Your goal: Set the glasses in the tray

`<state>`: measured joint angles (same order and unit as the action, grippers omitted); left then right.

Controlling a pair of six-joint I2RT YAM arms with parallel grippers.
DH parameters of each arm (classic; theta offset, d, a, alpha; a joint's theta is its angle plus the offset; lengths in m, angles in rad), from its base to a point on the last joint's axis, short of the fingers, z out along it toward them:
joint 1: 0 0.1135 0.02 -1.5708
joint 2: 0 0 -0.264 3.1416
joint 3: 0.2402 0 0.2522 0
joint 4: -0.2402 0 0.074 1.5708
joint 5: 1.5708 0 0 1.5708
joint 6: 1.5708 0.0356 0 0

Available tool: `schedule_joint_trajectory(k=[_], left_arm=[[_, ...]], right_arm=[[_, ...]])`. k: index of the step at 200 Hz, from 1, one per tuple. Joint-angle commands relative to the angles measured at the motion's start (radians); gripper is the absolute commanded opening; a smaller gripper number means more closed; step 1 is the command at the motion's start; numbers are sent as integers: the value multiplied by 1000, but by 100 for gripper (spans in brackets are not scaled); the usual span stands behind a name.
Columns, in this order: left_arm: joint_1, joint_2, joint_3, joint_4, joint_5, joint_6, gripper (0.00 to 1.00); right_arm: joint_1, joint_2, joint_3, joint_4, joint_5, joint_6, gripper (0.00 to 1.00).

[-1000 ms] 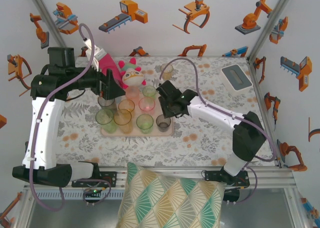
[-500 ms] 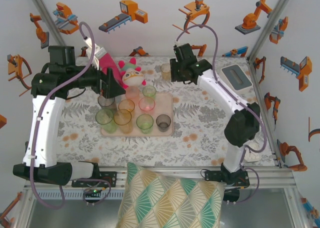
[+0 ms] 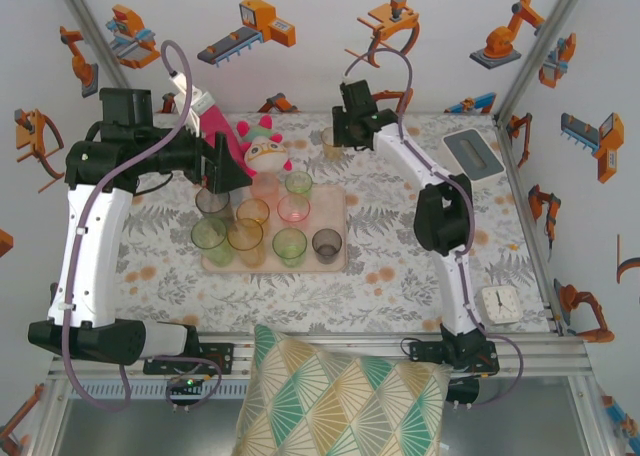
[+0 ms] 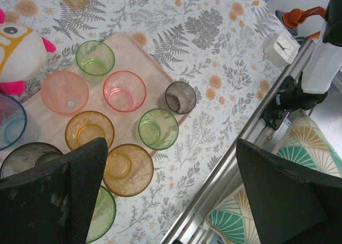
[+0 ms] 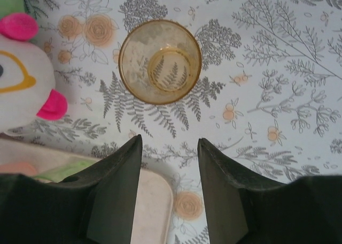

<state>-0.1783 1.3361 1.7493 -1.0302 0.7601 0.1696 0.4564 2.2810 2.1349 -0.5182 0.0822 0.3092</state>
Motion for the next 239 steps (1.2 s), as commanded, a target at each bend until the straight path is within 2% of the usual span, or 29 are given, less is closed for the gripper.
schedule_joint_trajectory(k=[1, 239], left_arm=[[11, -1, 21, -22, 17, 5, 97], [15, 16, 33, -32, 35, 10, 97]], right_arm=[[-14, 19, 65, 29, 0, -14, 45], [-61, 166, 160, 43, -19, 31, 43]])
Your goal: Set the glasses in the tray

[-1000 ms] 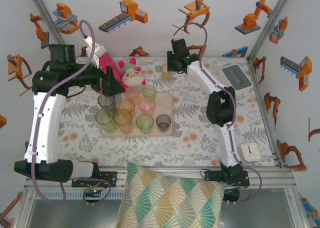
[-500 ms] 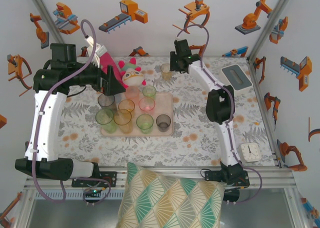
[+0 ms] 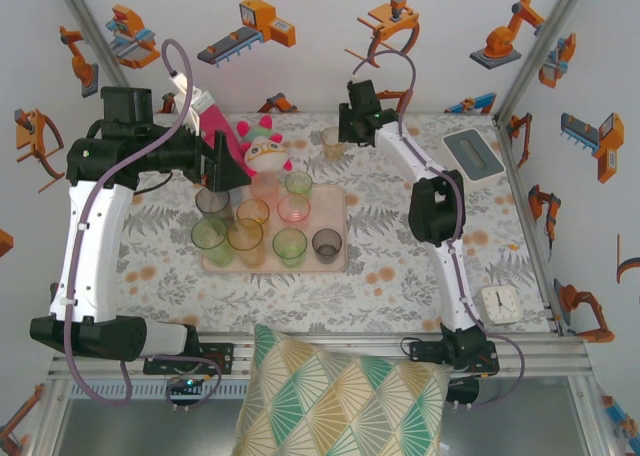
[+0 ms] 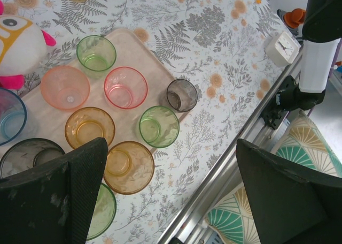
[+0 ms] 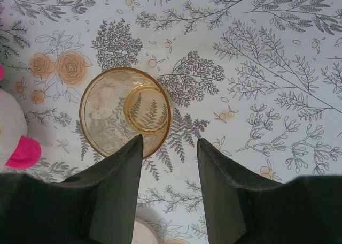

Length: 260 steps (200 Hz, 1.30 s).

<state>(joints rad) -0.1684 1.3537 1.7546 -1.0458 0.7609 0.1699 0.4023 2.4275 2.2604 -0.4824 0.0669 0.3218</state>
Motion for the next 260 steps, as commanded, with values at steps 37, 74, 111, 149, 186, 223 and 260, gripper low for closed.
schedule_joint_trajectory(k=[37, 74, 111, 149, 186, 223, 260], left_arm=[[5, 1, 28, -17, 37, 9, 97], [5, 0, 29, -17, 36, 8, 97], [4, -2, 29, -16, 34, 8, 97], [4, 0, 29, -15, 35, 8, 97], [5, 0, 31, -14, 37, 7, 97], [5, -1, 31, -14, 36, 8, 97], [5, -4, 31, -14, 37, 8, 97]], right_arm=[[-14, 30, 34, -7, -17, 23, 42], [-25, 35, 26, -7, -43, 38, 40], [-31, 39, 25, -17, -56, 47, 40], [-33, 53, 42, -45, -75, 47, 39], [-33, 58, 50, -65, -82, 47, 39], [-34, 65, 59, -79, -84, 50, 38], [-36, 74, 66, -81, -84, 53, 34]])
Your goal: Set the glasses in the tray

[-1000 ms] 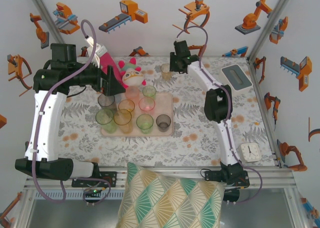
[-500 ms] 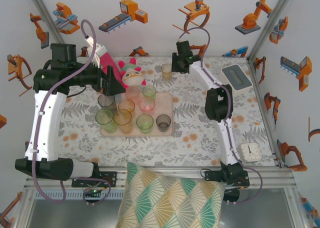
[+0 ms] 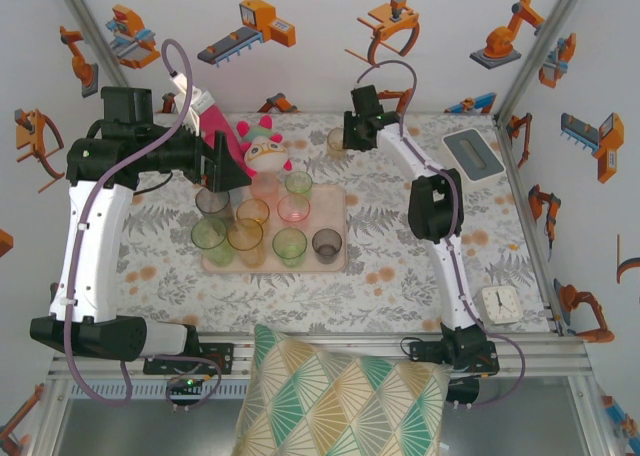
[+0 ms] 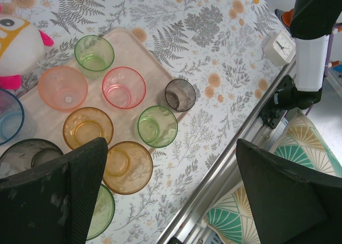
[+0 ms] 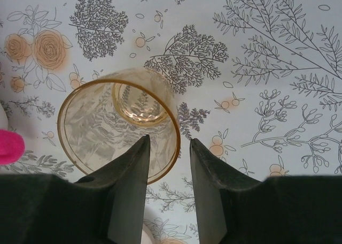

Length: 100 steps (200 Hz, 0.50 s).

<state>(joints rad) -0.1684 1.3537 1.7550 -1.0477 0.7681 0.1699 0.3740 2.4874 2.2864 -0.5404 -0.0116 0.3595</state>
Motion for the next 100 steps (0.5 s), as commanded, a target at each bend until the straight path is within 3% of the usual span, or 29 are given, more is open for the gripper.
schedule_joint_trajectory(k=[1, 100], left_arm=[[5, -5, 30, -11, 29, 7, 97], [5, -10, 26, -11, 28, 7, 97]], right_arm=[[-7, 14, 41, -23, -5, 16, 34], [-7, 19, 48, -24, -6, 19, 18]])
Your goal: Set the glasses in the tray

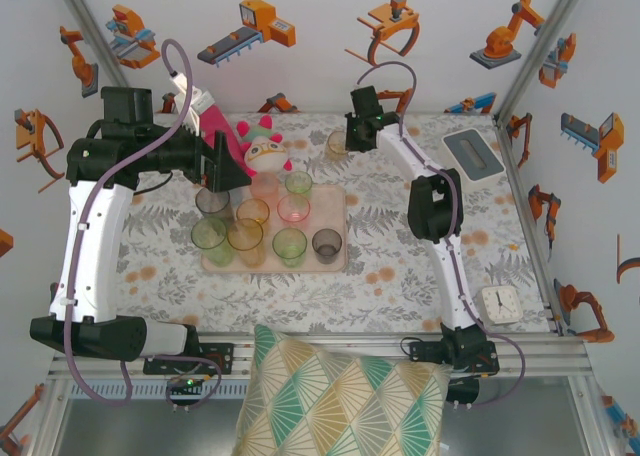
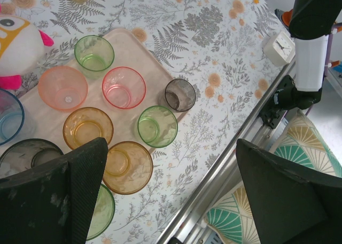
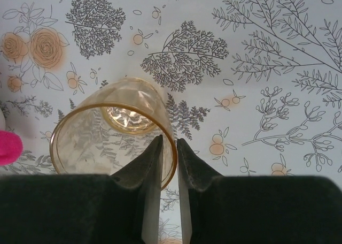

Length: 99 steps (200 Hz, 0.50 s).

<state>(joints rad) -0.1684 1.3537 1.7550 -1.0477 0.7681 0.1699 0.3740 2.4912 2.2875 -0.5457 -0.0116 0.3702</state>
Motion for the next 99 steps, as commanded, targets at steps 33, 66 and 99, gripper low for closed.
schedule_joint_trajectory(k=[33, 66, 99], left_arm=[[5, -10, 24, -10, 26, 8, 97], [4, -11, 26, -10, 25, 9, 97], [4, -11, 27, -11, 25, 8, 97]], right_arm=[[-8, 15, 49, -16, -7, 11, 13], [-11, 18, 55, -10, -11, 20, 8], [-17, 17, 63, 7, -33, 37, 5]])
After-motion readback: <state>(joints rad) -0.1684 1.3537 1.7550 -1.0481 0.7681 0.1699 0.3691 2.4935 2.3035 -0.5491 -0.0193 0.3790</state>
